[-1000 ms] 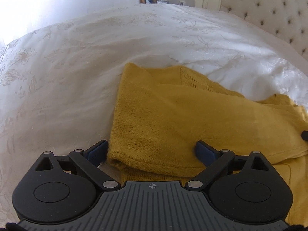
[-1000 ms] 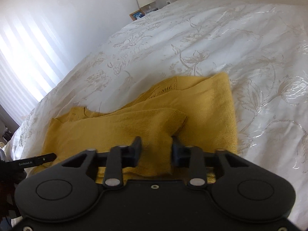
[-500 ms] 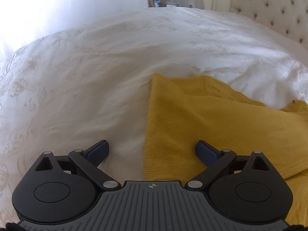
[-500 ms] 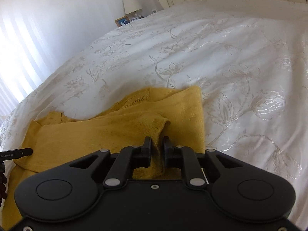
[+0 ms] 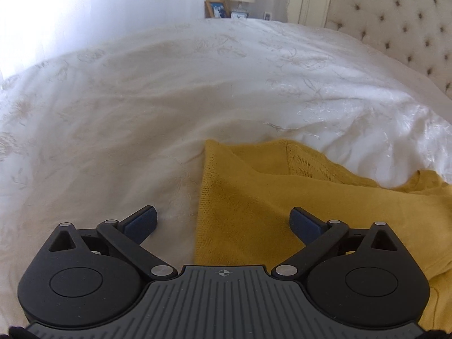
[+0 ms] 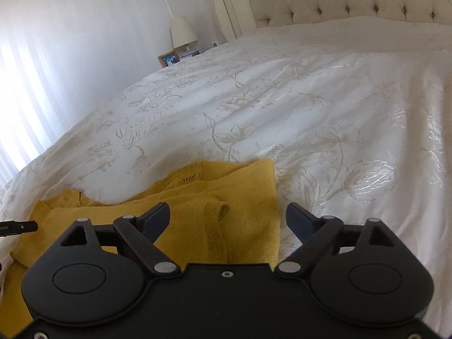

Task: Fold small clothes

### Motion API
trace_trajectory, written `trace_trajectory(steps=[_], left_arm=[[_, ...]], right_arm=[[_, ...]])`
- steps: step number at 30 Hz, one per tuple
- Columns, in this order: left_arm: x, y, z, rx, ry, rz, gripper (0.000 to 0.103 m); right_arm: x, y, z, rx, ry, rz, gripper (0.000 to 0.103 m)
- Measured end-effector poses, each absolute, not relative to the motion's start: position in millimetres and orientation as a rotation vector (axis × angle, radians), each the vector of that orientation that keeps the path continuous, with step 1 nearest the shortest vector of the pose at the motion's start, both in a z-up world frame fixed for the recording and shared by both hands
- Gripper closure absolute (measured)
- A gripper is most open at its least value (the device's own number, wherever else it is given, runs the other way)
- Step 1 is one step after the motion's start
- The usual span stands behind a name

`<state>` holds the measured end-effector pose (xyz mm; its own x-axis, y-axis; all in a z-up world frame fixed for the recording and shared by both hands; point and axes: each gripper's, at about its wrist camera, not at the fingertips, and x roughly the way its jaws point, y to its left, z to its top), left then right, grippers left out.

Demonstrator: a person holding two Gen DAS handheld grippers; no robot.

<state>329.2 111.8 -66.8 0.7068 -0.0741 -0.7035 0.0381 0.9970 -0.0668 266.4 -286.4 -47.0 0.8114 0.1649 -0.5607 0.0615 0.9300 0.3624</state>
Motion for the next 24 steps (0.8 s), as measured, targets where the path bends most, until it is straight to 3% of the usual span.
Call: trace_trajectory(steps=[11, 12, 13, 14, 15, 16, 18, 21, 23, 24], left_arm=[[359.9, 119.1, -81.2, -0.061, 0.829, -0.137, 0.001], [359.6, 119.7, -79.9, -0.059, 0.819, -0.152, 0.016], [356.4, 119.8, -76.9, -0.049, 0.786, -0.167, 0.061], [352.4, 118.1, -73.1, -0.027, 0.753, -0.153, 0.081], [348.6, 116.6, -69.2, -0.010, 0.723, -0.122, 0.092], [344.9, 116.7, -65.8, -0.013, 0.687, -0.103, 0.092], [339.8, 119.0, -62.7, -0.032, 0.627, -0.052, 0.092], [351.7, 121.0, -78.0, 0.025, 0.702, 0.068, 0.080], [351.5, 125.0, -82.1, 0.018, 0.707, 0.066, 0.078], [349.9, 127.3, -79.5, 0.006, 0.710, 0.073, 0.069]], right_arm=[[278.0, -303.8, -73.1, 0.545, 0.658, 0.127, 0.010], [277.5, -304.4, -73.9, 0.551, 0.653, 0.132, 0.010], [277.6, -304.2, -74.3, 0.553, 0.651, 0.138, 0.012], [277.8, -303.5, -74.2, 0.549, 0.650, 0.150, 0.019], [277.9, -302.0, -73.7, 0.538, 0.654, 0.165, 0.048], [278.3, -299.6, -73.0, 0.519, 0.662, 0.166, 0.079], [274.6, -292.5, -68.1, 0.455, 0.633, 0.153, 0.079], [272.4, -286.7, -62.5, 0.383, 0.601, 0.090, 0.079], [276.8, -291.0, -70.4, 0.401, 0.649, 0.055, 0.072], [277.0, -295.0, -74.9, 0.427, 0.654, 0.043, 0.067]])
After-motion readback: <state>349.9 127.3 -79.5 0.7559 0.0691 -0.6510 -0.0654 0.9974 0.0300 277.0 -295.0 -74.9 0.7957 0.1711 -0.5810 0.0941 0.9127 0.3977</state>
